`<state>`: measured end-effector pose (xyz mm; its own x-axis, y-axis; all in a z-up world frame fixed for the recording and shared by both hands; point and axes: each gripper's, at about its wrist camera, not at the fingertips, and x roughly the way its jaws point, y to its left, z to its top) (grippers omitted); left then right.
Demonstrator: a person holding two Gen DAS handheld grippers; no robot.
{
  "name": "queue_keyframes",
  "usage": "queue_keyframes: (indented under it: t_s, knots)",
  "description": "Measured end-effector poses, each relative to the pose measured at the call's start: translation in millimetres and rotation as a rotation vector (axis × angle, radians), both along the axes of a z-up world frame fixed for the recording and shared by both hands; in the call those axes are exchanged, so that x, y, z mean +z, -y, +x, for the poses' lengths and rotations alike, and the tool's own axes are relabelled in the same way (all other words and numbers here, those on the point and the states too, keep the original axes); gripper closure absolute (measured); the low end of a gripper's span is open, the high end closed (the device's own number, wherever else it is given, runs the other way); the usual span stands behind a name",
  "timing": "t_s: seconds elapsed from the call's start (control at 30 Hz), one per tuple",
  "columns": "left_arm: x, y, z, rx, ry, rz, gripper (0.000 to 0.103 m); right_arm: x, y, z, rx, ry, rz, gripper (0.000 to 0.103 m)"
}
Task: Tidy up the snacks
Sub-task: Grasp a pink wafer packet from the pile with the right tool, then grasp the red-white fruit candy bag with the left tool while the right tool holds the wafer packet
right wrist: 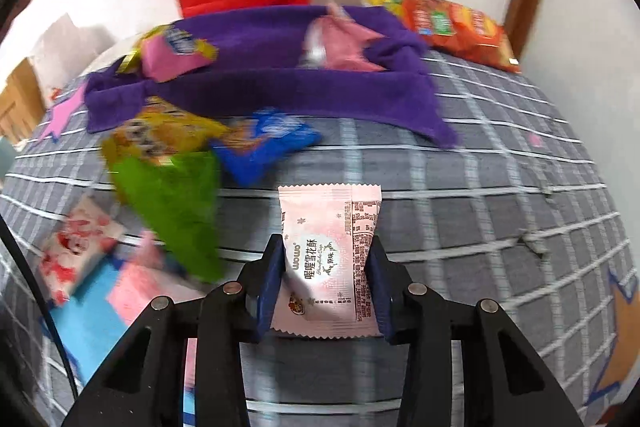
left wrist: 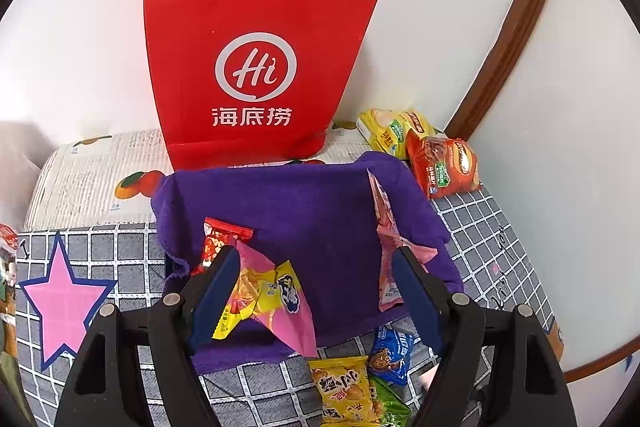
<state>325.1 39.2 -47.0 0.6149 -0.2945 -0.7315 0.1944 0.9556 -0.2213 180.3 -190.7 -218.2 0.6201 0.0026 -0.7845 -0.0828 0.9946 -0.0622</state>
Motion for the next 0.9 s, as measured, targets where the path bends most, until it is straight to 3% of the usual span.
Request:
queue_keyframes:
  t_s: [0.17,0.23,0.7,0.9]
  knots:
    - [-0.2,3.8,-1.8,-0.002,0.006,0.006,0.026,1.3,42.3,2.6,-0.088,0.017,0.047,0.062]
    - [-0.7,7.2,-3.0,-0.007,0.009,0.013,0.026,-0.7,45.6,3.0,-0.102,0.052,0.019,0.061]
    - [-2.4,36.8,-20.0,-0.032,0.027,0.067,0.026,0.3,50.0,4.5,-0.101,0.045,0.075,0.060]
    - [-24.2,34.1,-42.4,-0.051,-0.033,0.095,0.026,0.7,51.1,3.7,-0.100,0.044,0.085,0.059]
